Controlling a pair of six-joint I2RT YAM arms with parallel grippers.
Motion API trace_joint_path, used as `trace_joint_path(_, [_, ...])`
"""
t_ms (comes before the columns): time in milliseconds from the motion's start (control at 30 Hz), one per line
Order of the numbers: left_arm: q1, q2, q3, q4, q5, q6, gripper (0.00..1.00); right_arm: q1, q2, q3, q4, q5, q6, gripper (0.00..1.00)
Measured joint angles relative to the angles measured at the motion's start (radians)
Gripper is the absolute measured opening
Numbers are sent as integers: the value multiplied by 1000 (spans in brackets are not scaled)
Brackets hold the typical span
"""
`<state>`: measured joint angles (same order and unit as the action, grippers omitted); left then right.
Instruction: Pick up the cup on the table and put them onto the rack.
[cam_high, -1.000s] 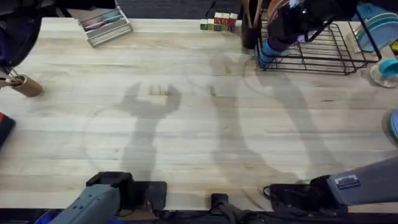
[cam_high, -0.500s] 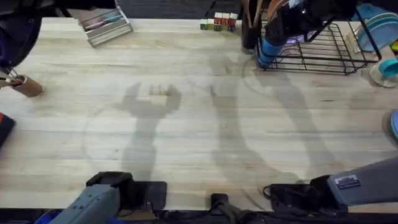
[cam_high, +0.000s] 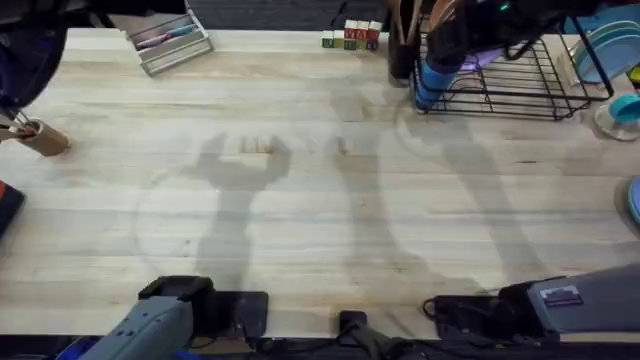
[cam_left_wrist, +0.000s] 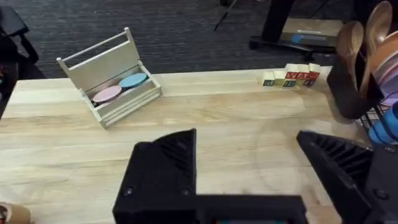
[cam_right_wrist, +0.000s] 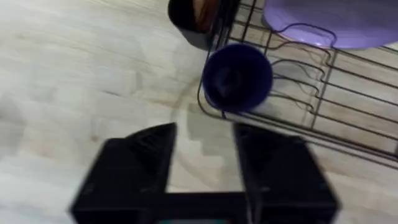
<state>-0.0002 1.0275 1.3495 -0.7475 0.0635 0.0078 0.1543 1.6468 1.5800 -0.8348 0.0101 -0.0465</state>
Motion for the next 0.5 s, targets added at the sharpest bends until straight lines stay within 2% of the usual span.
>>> trace_joint_path(133, [0, 0, 0, 0, 0, 0, 993, 0, -100, 18, -64, 9, -3, 957])
trace_joint_path(200, [0, 0, 0, 0, 0, 0, 993, 0, -154, 24, -97, 27, -2, 991])
trace_joint_path(500, [0, 0, 0, 0, 0, 0, 993, 0, -353, 28, -241, 80, -2, 993])
